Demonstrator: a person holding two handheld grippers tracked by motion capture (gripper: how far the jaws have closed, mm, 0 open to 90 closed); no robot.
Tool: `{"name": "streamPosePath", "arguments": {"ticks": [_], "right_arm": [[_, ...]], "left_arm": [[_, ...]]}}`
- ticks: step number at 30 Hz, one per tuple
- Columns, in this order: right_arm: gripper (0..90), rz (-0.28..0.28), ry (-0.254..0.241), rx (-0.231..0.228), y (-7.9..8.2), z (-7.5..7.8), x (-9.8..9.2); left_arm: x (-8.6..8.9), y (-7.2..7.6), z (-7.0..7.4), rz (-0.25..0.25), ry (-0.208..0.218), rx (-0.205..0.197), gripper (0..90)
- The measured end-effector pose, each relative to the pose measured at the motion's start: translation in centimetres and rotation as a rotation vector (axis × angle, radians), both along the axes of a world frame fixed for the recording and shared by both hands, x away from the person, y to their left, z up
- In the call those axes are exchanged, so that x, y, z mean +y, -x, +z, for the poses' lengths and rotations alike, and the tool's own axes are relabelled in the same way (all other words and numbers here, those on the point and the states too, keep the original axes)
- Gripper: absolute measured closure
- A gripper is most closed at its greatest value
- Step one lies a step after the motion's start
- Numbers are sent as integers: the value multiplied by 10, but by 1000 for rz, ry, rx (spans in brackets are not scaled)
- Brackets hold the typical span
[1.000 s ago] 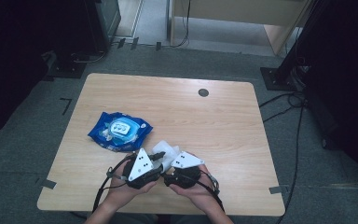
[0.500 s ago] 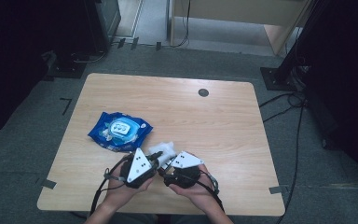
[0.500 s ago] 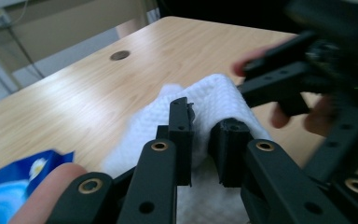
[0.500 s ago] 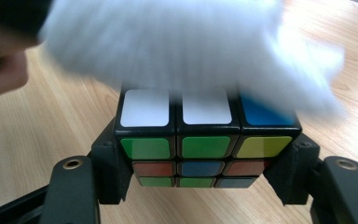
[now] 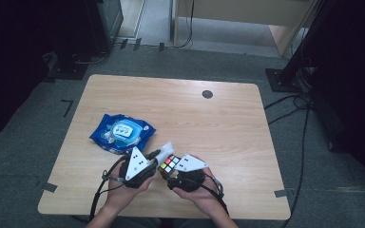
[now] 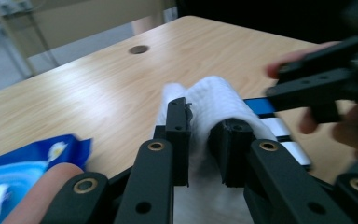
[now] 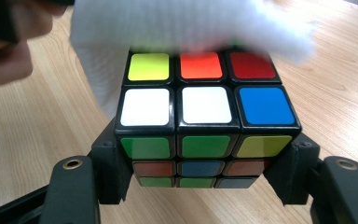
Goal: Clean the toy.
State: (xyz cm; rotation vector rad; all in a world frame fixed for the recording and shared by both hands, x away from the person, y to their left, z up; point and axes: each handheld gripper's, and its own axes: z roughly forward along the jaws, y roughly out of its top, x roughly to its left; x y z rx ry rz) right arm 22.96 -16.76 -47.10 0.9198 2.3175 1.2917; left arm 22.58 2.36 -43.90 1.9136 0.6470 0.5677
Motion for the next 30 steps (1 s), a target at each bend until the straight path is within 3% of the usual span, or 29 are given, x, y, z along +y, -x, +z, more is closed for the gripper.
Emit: {"name": "streamPosePath", "arguments": {"ticks": [3, 13, 18, 21, 22, 27, 28, 29, 30], "right_arm": [[347, -5, 4, 1, 0, 0, 0], [347, -20, 3, -12, -1, 1, -4], [347, -84, -16, -19, -8, 5, -23], [347, -104, -26, -23, -10, 7, -31], [347, -119, -35, -31, -11, 10, -37], [347, -130, -42, -40, -11, 13, -43], [347, -134, -43, -45, -10, 14, -44], [347, -134, -43, -45, -10, 14, -44], [347, -134, -44, -44, -10, 14, -45]], "left_arm": [[-10, 6, -1, -21, -38, -34, 758], [13, -12, 0, 113, 23, 30, 758], [23, -22, -8, 151, 64, 98, 801], [22, -27, -14, 151, 54, 140, 766], [21, -29, -16, 156, 48, 151, 714], [19, -31, -22, 167, 39, 172, 634], [19, -31, -22, 171, 39, 176, 572], [19, -32, -22, 173, 34, 179, 572], [18, -32, -22, 193, 19, 184, 494]]}}
